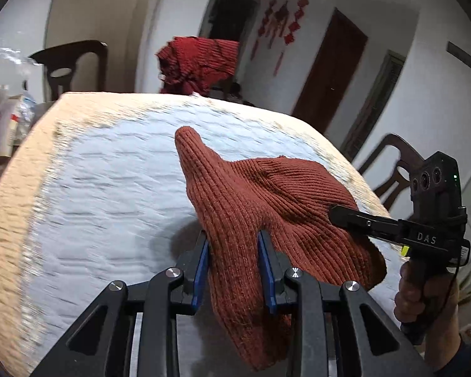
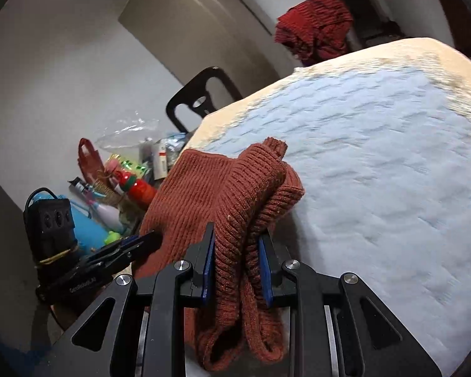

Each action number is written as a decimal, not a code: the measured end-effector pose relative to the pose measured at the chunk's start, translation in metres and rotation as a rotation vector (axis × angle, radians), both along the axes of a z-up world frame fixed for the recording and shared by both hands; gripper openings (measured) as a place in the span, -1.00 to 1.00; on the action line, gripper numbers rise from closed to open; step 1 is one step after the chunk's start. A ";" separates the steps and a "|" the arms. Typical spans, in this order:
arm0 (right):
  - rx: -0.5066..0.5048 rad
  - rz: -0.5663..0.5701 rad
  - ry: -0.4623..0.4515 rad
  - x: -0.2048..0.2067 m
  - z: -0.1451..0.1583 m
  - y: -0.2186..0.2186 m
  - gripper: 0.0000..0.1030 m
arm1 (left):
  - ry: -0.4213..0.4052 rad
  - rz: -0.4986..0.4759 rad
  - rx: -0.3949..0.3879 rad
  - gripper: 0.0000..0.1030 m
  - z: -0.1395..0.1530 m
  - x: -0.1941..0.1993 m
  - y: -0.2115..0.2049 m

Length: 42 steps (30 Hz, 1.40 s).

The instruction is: Fold small clothes

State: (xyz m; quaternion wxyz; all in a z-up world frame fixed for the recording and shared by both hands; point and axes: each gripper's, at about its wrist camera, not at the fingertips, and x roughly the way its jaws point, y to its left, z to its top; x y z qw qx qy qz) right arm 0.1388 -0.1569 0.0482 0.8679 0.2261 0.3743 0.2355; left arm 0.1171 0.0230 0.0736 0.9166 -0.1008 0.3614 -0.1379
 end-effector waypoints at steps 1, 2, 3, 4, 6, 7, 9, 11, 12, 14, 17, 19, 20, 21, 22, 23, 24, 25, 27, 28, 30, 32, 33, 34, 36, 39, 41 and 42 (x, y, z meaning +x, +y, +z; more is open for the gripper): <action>0.003 0.009 -0.001 0.004 -0.001 0.005 -0.52 | 0.000 0.015 0.005 -0.38 0.000 0.003 0.008; 0.007 0.023 -0.002 0.010 -0.001 0.014 -0.52 | -0.001 0.032 0.012 -0.38 0.001 0.005 0.017; 0.010 0.036 -0.001 0.016 -0.003 0.023 -0.52 | 0.000 0.046 0.017 -0.38 0.001 0.008 0.026; 0.011 0.046 0.000 0.020 -0.003 0.029 -0.52 | 0.000 0.060 0.022 -0.39 0.001 0.011 0.035; 0.009 0.069 0.001 0.030 -0.006 0.044 -0.52 | 0.000 0.078 0.030 -0.40 0.000 0.015 0.049; 0.010 0.077 0.003 0.034 -0.007 0.050 -0.52 | 0.000 0.086 0.034 -0.41 -0.001 0.018 0.055; 0.014 0.089 0.008 0.043 -0.010 0.059 -0.52 | 0.005 0.098 0.034 -0.41 -0.006 0.023 0.067; 0.015 0.094 0.012 0.049 -0.013 0.066 -0.52 | 0.011 0.107 0.034 -0.42 -0.012 0.028 0.078; 0.012 0.095 0.013 0.051 -0.015 0.069 -0.52 | 0.017 0.115 0.031 -0.44 -0.016 0.029 0.082; 0.003 0.090 0.025 0.057 -0.021 0.073 -0.52 | 0.041 0.125 0.014 -0.57 -0.029 0.031 0.091; 0.001 0.074 0.076 0.066 -0.039 0.070 -0.50 | 0.078 0.142 -0.014 -0.62 -0.050 0.033 0.106; 0.004 0.056 0.103 0.067 -0.047 0.063 -0.46 | 0.078 0.142 -0.055 -0.54 -0.055 0.028 0.113; 0.008 0.052 0.113 0.067 -0.049 0.061 -0.43 | 0.075 0.144 -0.062 -0.54 -0.054 0.025 0.114; 0.006 0.046 0.118 0.066 -0.049 0.060 -0.41 | 0.069 0.148 -0.058 -0.55 -0.053 0.022 0.115; -0.006 0.042 0.117 0.065 -0.047 0.061 -0.40 | 0.064 0.153 -0.049 -0.55 -0.052 0.019 0.114; -0.025 0.039 0.109 0.062 -0.043 0.061 -0.40 | 0.059 0.159 -0.040 -0.55 -0.048 0.016 0.113; -0.044 0.032 0.098 0.060 -0.039 0.061 -0.40 | 0.049 0.163 -0.030 -0.56 -0.045 0.012 0.112; -0.060 0.025 0.088 0.058 -0.035 0.061 -0.40 | 0.036 0.165 -0.020 -0.56 -0.041 0.009 0.112; -0.116 -0.007 0.049 0.053 -0.022 0.063 -0.40 | 0.012 0.162 0.001 -0.56 -0.031 0.002 0.106; -0.135 -0.018 0.034 0.051 -0.018 0.063 -0.40 | -0.004 0.152 0.002 -0.56 -0.027 -0.001 0.103; -0.169 -0.018 -0.012 0.046 -0.008 0.068 -0.40 | -0.021 0.130 -0.004 -0.56 -0.022 -0.003 0.097; -0.213 -0.003 -0.051 0.045 0.000 0.077 -0.40 | -0.026 0.105 0.002 -0.56 -0.022 -0.002 0.089; -0.232 0.013 -0.060 0.048 0.002 0.083 -0.41 | -0.021 0.096 0.008 -0.56 -0.024 0.000 0.086; -0.240 0.026 -0.061 0.052 0.002 0.088 -0.41 | -0.010 0.094 0.016 -0.56 -0.028 0.004 0.083; -0.253 0.045 -0.036 0.068 -0.004 0.094 -0.42 | 0.023 0.101 0.021 -0.56 -0.037 0.011 0.081; -0.316 0.027 0.054 0.094 -0.032 0.093 -0.44 | 0.032 0.111 0.035 -0.56 -0.045 0.013 0.077; -0.285 0.031 0.088 0.101 -0.044 0.088 -0.44 | 0.032 0.120 0.049 -0.56 -0.043 0.012 0.073; -0.292 0.026 0.082 0.100 -0.042 0.088 -0.44 | 0.032 0.124 0.055 -0.56 -0.042 0.011 0.072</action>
